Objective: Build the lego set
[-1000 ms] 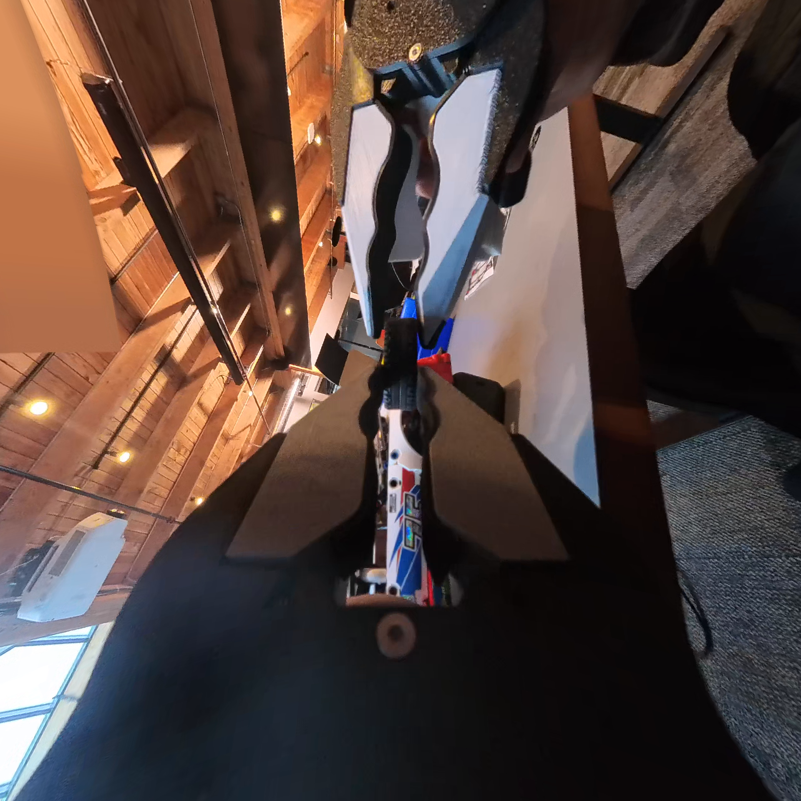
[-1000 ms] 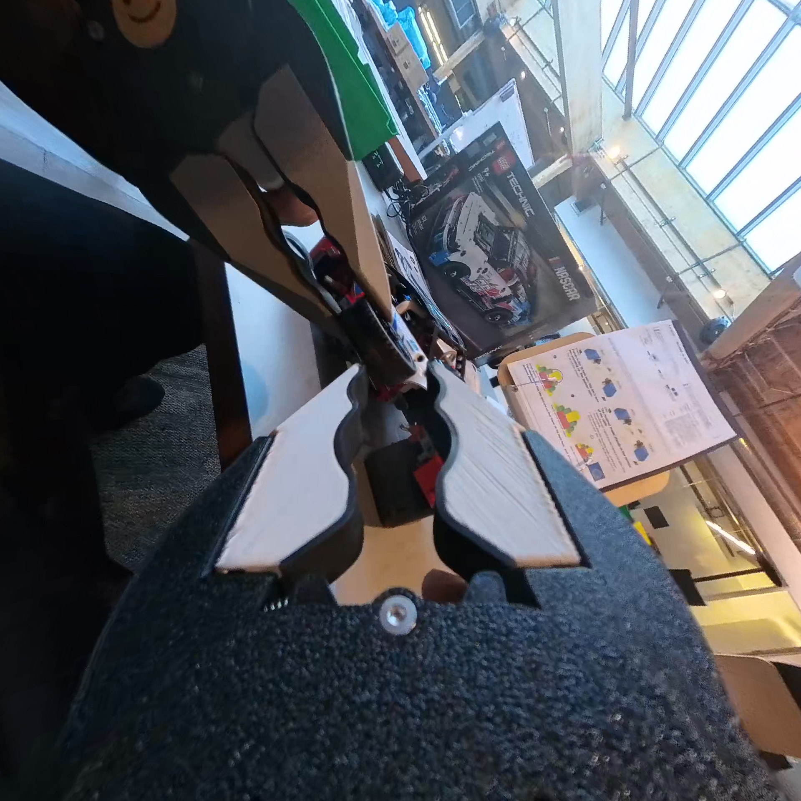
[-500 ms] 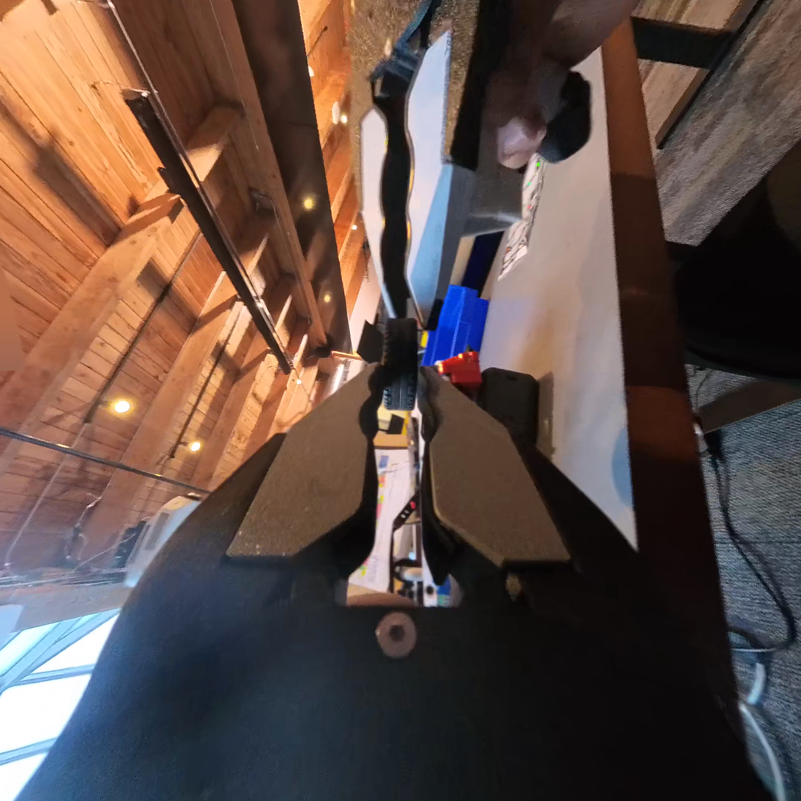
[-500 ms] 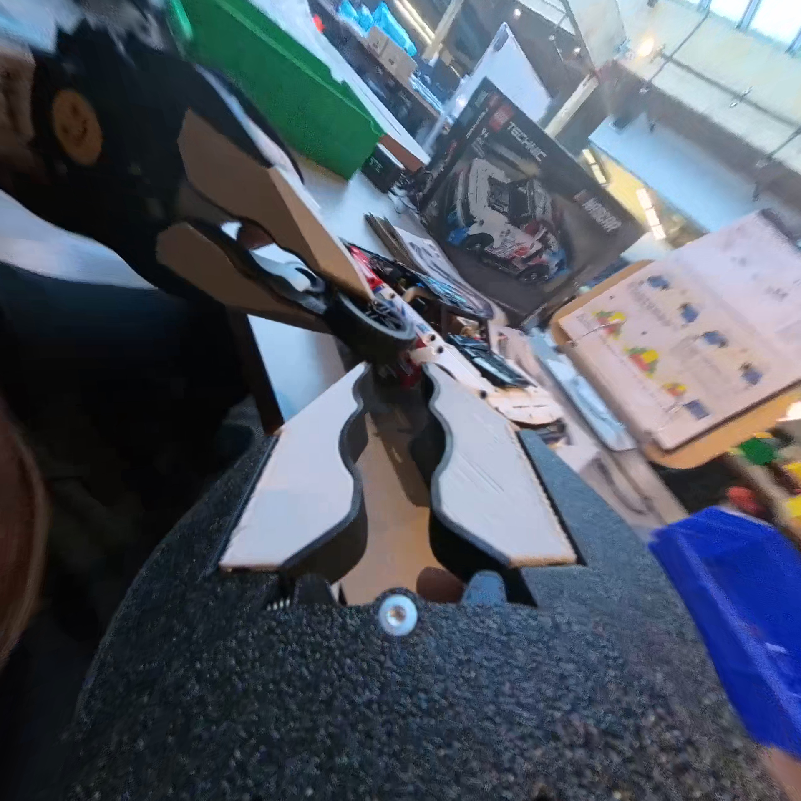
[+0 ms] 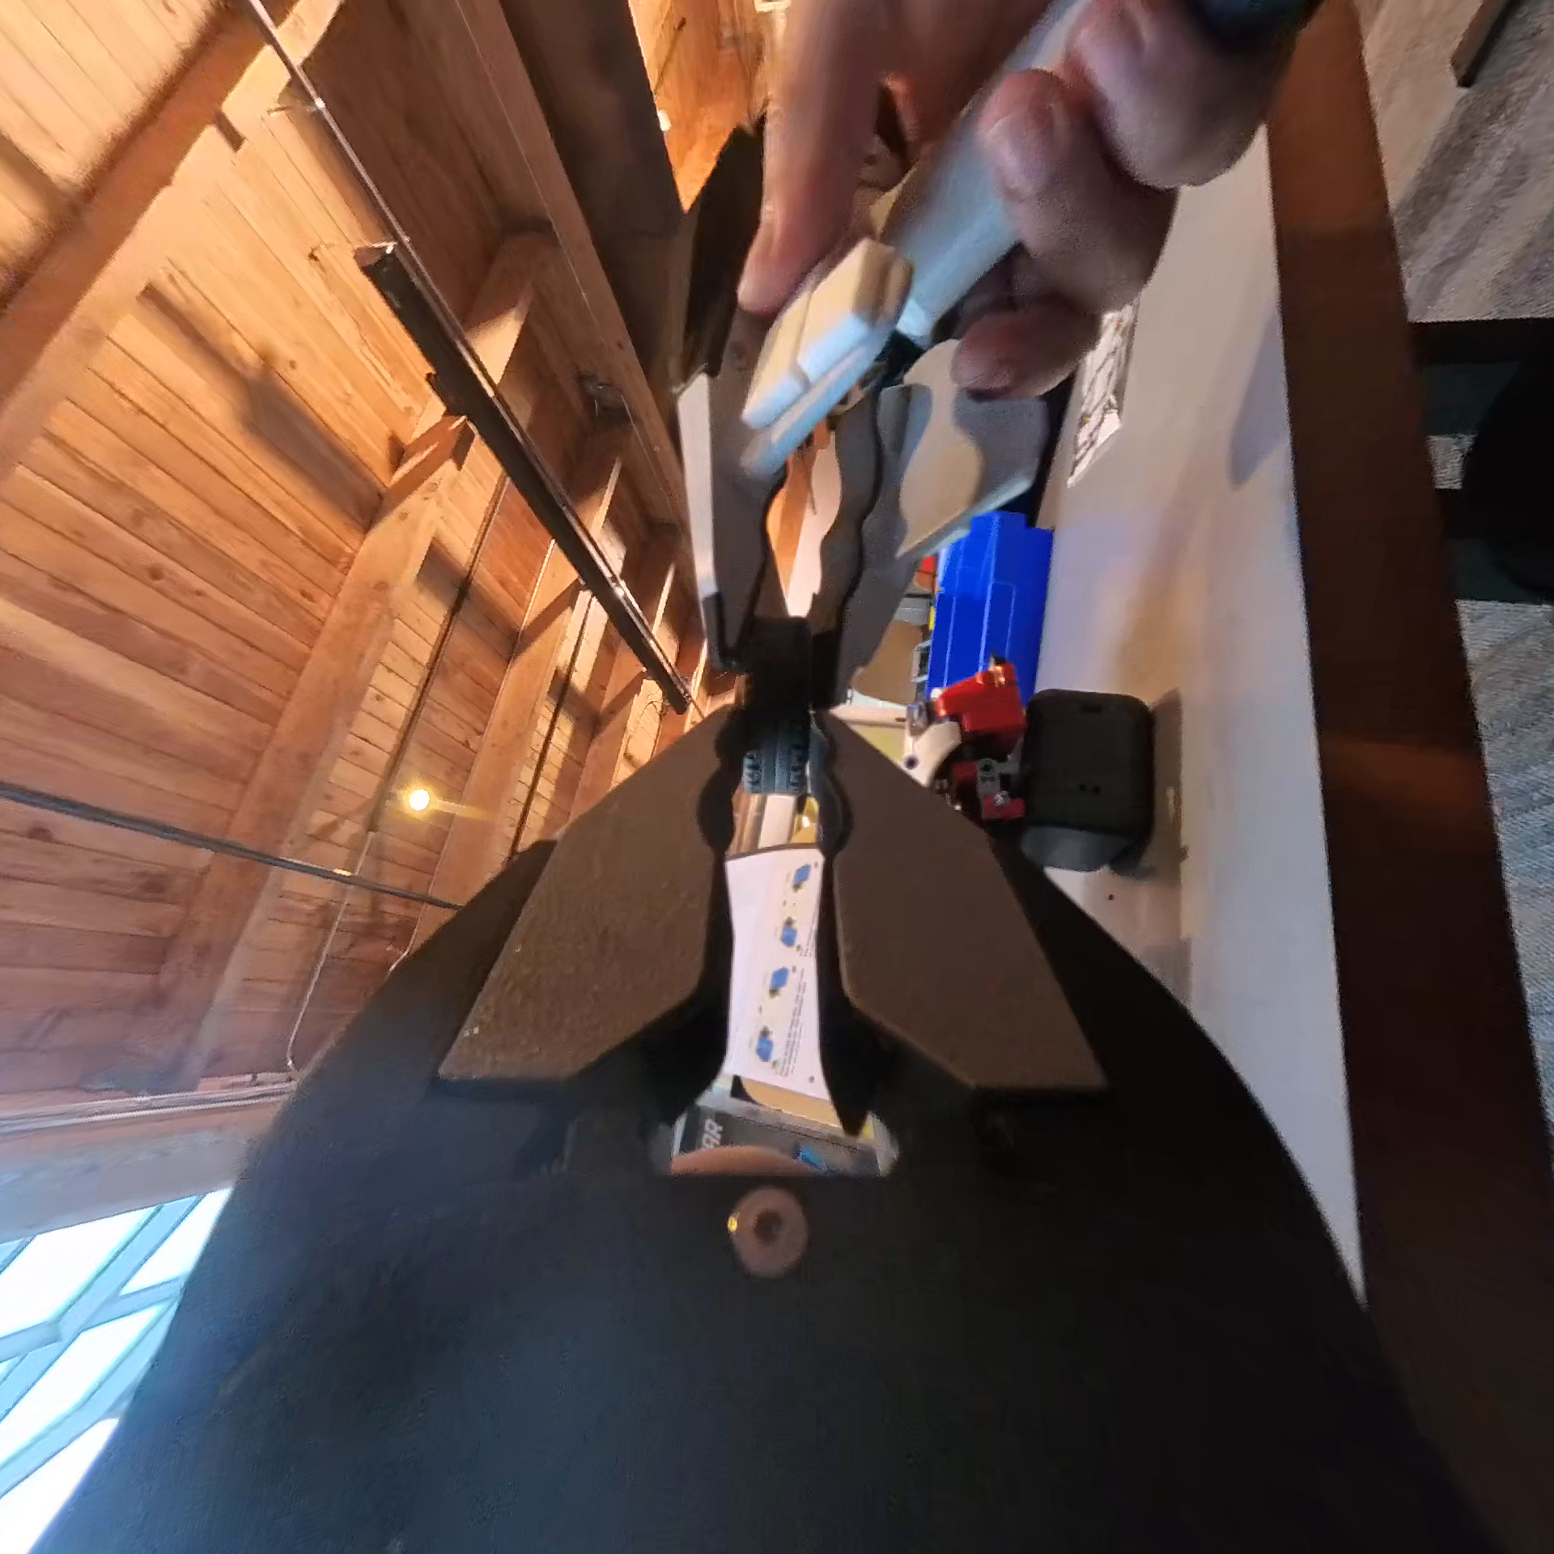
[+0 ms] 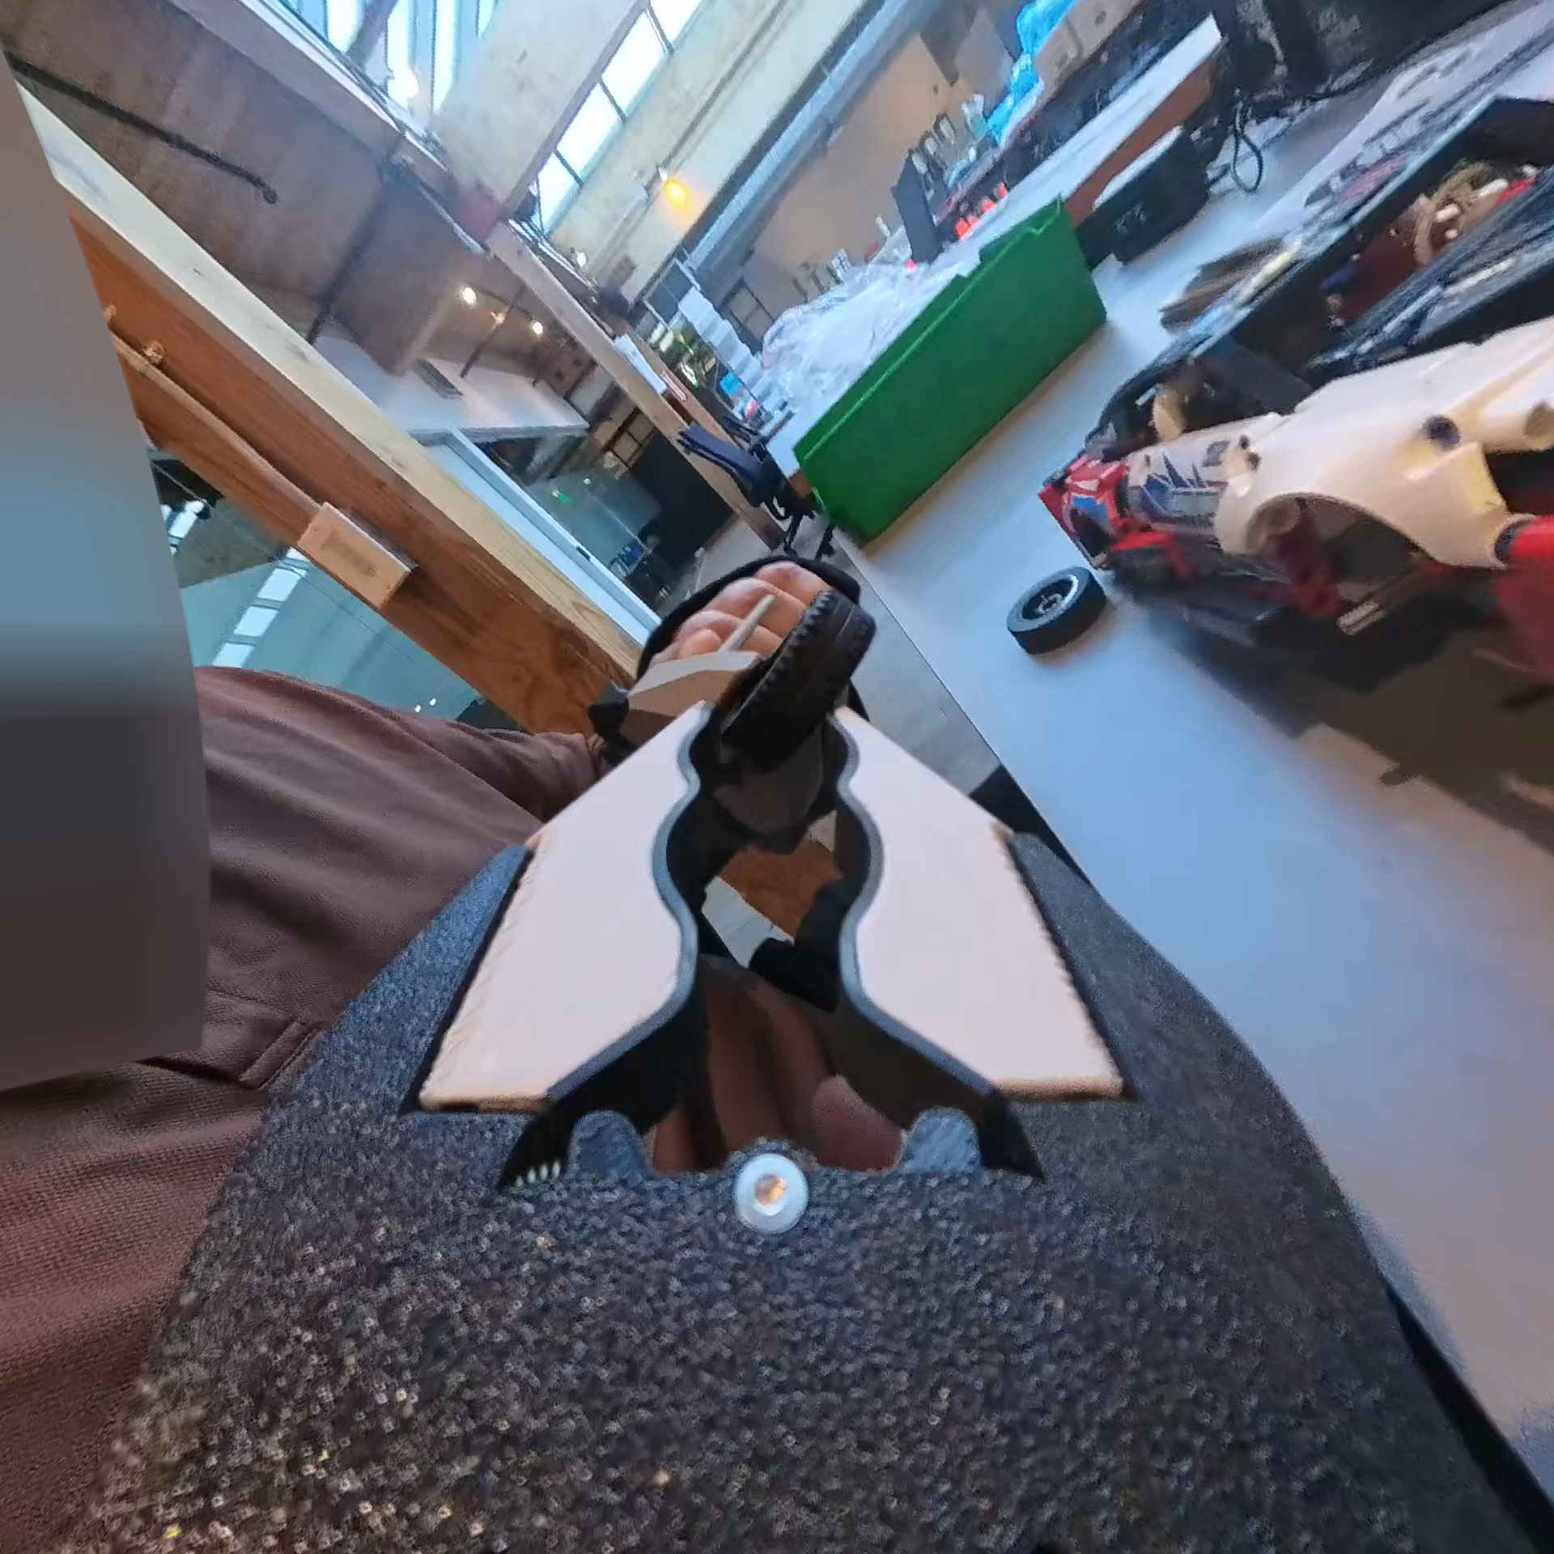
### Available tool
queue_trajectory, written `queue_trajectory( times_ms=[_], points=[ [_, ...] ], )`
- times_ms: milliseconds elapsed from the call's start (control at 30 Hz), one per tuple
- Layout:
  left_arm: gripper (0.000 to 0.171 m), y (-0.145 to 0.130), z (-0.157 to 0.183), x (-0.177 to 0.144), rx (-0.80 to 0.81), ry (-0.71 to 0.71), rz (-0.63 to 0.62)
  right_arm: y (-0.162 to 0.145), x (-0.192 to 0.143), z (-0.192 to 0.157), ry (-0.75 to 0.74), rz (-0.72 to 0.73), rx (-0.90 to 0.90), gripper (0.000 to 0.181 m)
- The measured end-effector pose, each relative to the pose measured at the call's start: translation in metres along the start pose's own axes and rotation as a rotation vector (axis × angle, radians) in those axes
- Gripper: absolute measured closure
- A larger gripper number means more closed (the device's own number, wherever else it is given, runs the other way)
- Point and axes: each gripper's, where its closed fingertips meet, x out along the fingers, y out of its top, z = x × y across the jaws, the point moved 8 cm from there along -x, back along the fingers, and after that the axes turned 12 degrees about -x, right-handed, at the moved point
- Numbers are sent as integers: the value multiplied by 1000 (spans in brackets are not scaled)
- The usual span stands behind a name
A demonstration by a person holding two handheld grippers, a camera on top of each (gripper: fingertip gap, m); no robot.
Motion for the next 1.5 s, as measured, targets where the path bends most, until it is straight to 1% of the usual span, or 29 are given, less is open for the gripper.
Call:
queue_trajectory(
  times_ms=[33, 100, 133, 167, 200, 267, 300, 367, 400, 433, 467, 500, 567, 633, 767, 867, 933, 967, 1033, 1100, 1167, 1233, 1300, 1400, 1500],
  points=[
    [160, 1, -1, -1, -9, 9, 2, 1, 1, -2, 5, 12, -7, 162],
    [159, 2, -2, -4, -46, 20, 4, 1, 1, -6, 2, 6, -80, 164],
    [150, 1, -3, -5, -105, 20, 2, 1, 0, -8, -26, -14, -159, 165],
    [138, 0, -6, -8, -183, 7, 1, 3, -1, -9, -83, -47, -274, 169],
    [137, -1, -9, -12, -267, -28, 0, 4, -4, -11, -157, -96, -421, 169],
    [134, -6, -15, -17, -436, -108, -31, 6, -6, -17, -312, -241, -788, 170],
    [134, -10, -19, -18, -512, -120, -53, 5, -6, -21, -400, -345, -1012, 169],
    [129, -12, -22, -20, -664, -194, -54, 0, -2, -31, -561, -544, -1512, 169],
    [129, -11, -24, -20, -724, -210, -49, -2, 1, -35, -638, -605, -1759, 170],
    [128, -11, -25, -20, -753, -211, -43, -5, 4, -37, -697, -647, -1961, 170],
    [128, -11, -25, -20, -752, -209, -40, -10, 7, -38, -709, -687, -2080, 170],
    [129, -13, -24, -19, -733, -198, -49, -16, 10, -38, -677, -725, -2112, 169],
    [128, -15, -20, -18, -691, -203, -64, -23, 13, -37, -627, -761, -2109, 170],
    [128, -15, -15, -17, -655, -215, -64, -26, 13, -37, -612, -773, -2144, 170],
    [127, -12, -9, -15, -579, -230, -43, -28, 16, -40, -577, -754, -2124, 170],
    [137, -9, -5, -12, -507, -259, -11, -32, 18, -38, -546, -746, -2085, 169],
    [151, -9, 1, -10, -473, -293, -7, -34, 19, -36, -509, -718, -2011, 170],
    [151, -11, 3, -9, -475, -302, -15, -35, 18, -34, -501, -701, -1948, 169],
    [155, -18, 6, -3, -524, -345, -76, -32, 15, -25, -507, -631, -1789, 169],
    [157, -24, 7, 3, -587, -329, -133, -25, 11, -14, -572, -532, -1637, 169],
    [157, -27, 11, 9, -619, -308, -175, -22, 8, -5, -594, -503, -1532, 165],
    [158, -29, 18, 13, -592, -304, -191, -22, 8, 0, -606, -505, -1516, 166],
    [158, -35, 24, 17, -569, -315, -224, -24, 8, 4, -618, -523, -1547, 167],
    [158, -39, 26, 20, -590, -331, -224, -26, 8, 9, -643, -553, -1605, 169],
    [157, -46, 28, 25, -645, -350, -281, -25, 10, 20, -663, -574, -1520, 169]
  ],
)
